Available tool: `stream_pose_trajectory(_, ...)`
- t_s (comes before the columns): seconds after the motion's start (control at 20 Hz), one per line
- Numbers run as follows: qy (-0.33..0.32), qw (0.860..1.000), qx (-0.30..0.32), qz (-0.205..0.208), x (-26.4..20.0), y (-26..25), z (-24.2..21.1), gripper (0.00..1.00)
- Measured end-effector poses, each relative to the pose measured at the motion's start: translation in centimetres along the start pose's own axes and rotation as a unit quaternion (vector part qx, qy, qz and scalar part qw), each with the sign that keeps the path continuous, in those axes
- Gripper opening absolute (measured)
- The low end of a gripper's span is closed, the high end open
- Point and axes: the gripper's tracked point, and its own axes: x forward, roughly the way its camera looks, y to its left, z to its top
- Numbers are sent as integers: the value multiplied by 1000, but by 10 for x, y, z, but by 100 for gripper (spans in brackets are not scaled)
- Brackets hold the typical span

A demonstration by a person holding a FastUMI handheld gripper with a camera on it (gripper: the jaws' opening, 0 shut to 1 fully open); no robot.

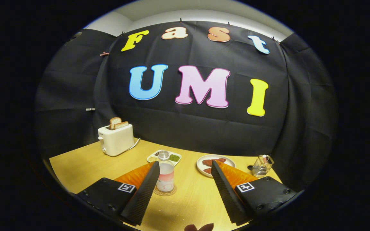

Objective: Take the bottle from table, then pour the juice into the cup, finally place the bottle on the coaster

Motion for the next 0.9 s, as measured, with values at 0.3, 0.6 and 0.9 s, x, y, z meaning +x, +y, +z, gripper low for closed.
stream_pose_trajectory(0.3,-31,999,-20,-15,-35,-22,49,98)
stream_pose_trajectory(0.6,-54,998,-28,-12,-69,-33,72,97)
stream_pose_trajectory(0.9,-58,998,-31,-11,-92,-49,74,97)
